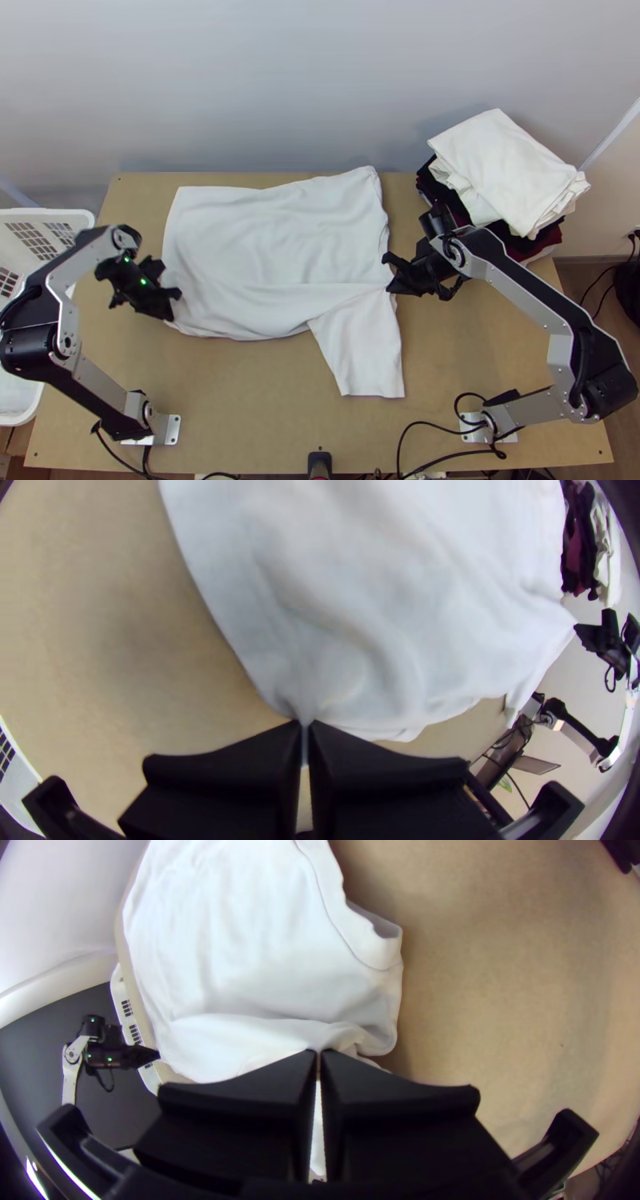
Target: Fold the t-shirt
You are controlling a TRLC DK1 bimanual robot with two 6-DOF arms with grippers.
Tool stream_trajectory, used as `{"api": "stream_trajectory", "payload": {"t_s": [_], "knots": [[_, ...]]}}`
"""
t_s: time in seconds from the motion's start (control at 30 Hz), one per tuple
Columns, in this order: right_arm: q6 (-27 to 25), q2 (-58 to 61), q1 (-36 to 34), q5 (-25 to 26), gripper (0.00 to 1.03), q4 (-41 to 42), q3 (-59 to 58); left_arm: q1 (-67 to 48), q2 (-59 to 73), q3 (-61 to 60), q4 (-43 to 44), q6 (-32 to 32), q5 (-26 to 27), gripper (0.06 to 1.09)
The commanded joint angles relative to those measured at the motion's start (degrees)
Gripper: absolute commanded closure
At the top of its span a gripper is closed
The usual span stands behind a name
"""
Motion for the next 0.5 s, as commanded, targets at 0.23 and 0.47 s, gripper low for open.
{"api": "stream_trajectory", "payload": {"t_s": [0.23,0.47], "knots": [[-0.4,-1.5,-0.4,0.9,1.0,0.7,-1.5,-2.1,4.0,19.8,-7.5,-1.5,1.9,1.04],[0.1,-1.8,0.0,1.1,1.0,1.4,-2.4,-8.1,14.2,30.9,-6.3,-7.4,2.1,1.05]]}}
